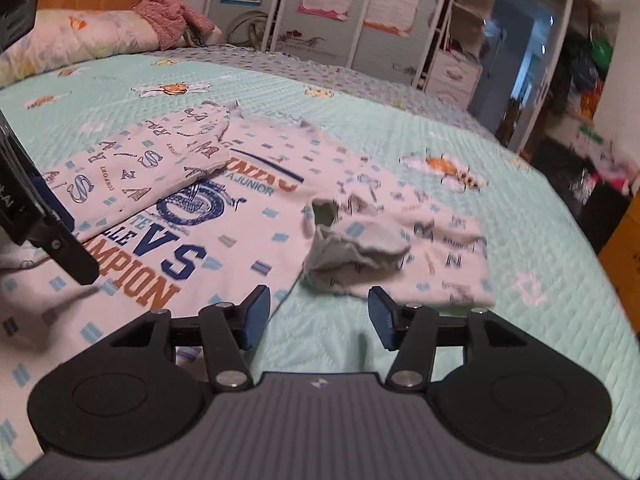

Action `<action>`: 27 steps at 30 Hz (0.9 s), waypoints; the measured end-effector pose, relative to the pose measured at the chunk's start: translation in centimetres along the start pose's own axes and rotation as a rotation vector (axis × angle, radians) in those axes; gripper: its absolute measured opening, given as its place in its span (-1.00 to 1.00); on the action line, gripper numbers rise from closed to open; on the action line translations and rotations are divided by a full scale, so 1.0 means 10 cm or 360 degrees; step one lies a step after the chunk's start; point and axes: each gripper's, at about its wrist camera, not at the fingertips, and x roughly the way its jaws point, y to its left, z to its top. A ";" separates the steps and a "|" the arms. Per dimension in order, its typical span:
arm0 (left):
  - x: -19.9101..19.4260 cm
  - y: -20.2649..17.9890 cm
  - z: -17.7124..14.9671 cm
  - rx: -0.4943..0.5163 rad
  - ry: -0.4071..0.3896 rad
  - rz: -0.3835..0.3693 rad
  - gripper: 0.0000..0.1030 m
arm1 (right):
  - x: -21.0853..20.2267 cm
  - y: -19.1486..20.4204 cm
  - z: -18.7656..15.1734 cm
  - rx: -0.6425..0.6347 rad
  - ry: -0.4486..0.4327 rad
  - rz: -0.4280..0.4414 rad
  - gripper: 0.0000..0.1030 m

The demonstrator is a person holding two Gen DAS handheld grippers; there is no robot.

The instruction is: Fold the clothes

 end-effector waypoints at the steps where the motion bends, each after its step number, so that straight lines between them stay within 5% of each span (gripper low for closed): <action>1: 0.00 0.00 0.00 -0.0002 -0.0002 -0.0001 0.61 | 0.02 0.00 0.03 0.0014 -0.0001 -0.0007 0.09; 9: 0.00 0.00 0.00 0.0004 -0.0006 0.0002 0.63 | 0.27 -0.21 0.17 0.0542 0.0060 0.0080 0.16; 13: 0.00 0.01 0.00 -0.0011 -0.0005 -0.0011 0.63 | 0.39 -0.28 0.14 0.0696 0.0060 0.0018 0.13; 14: -0.01 0.01 0.00 -0.0015 -0.0006 -0.0014 0.63 | 0.35 -0.28 0.15 0.0682 0.0030 0.0019 0.09; 16: -0.03 0.05 0.00 -0.0061 -0.0025 -0.0044 0.63 | 0.29 -0.29 0.16 0.0654 -0.0030 0.0022 -0.72; 24: -0.35 0.14 0.07 -0.0234 -0.0278 -0.0462 0.56 | 0.03 -0.33 0.21 0.0542 -0.0271 0.0032 -0.86; 27: -0.35 0.09 0.21 -0.0274 -0.0289 -0.0628 0.56 | -0.06 -0.15 0.24 0.0288 -0.0317 0.0071 -0.87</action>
